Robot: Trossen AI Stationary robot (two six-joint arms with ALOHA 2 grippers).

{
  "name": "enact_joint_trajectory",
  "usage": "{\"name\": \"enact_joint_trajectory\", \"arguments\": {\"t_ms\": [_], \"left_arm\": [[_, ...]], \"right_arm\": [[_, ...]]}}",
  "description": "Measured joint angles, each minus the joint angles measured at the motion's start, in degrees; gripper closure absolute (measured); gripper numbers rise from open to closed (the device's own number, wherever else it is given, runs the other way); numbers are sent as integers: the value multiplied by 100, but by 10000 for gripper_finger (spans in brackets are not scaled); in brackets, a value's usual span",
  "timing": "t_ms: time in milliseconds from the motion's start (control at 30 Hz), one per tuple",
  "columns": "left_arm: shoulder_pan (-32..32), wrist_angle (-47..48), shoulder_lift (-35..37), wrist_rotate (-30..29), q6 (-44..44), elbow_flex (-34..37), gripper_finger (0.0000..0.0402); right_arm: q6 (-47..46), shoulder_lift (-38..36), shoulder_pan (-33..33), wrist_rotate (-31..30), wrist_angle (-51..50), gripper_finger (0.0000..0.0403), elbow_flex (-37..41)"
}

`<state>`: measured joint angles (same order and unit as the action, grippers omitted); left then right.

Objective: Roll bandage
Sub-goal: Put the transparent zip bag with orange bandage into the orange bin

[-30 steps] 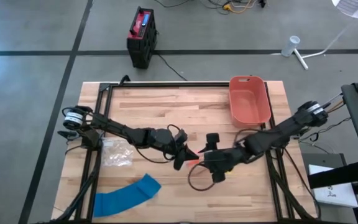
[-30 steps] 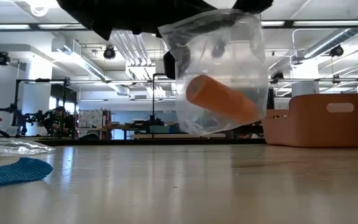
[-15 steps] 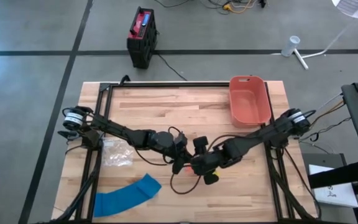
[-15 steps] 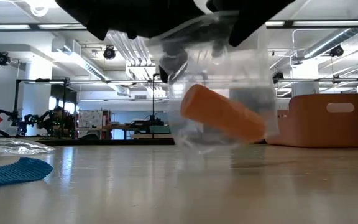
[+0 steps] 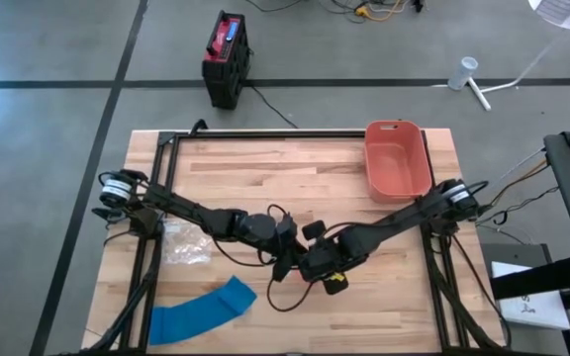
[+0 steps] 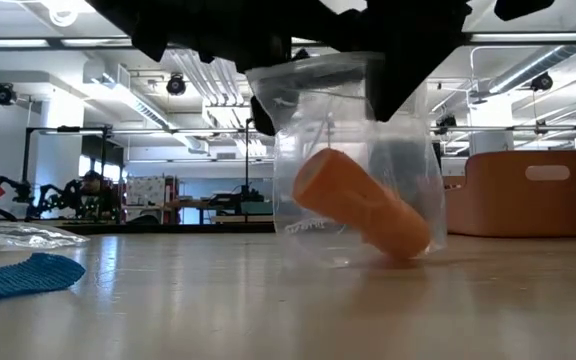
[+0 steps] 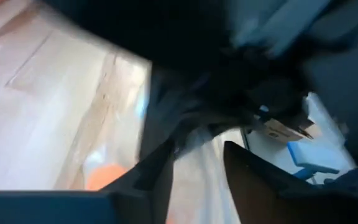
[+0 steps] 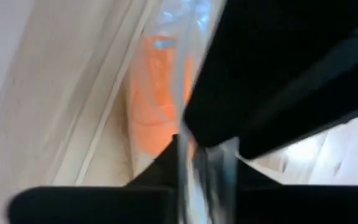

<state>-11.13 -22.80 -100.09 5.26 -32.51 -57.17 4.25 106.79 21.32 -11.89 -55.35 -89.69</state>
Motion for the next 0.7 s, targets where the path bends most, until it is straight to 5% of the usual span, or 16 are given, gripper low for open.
{"name": "enact_joint_trajectory", "arguments": {"t_ms": [233,367,633,700], "left_arm": [[31,1022,485,522,5,0,220],[-123,1853,921,-140,52,77,211],[-302,1881,1461,-1109,-2,500,209],[-302,1826,1489,-1139,-101,557,209]], "right_arm": [[-110,-410,-2,46,-859,397,3],[-532,-947,-79,-206,-1727,401,9],[-2640,-2922,-1207,-3369,-3505,402,212],[-3685,-3562,-1736,-3535,-3278,403,314]]}}
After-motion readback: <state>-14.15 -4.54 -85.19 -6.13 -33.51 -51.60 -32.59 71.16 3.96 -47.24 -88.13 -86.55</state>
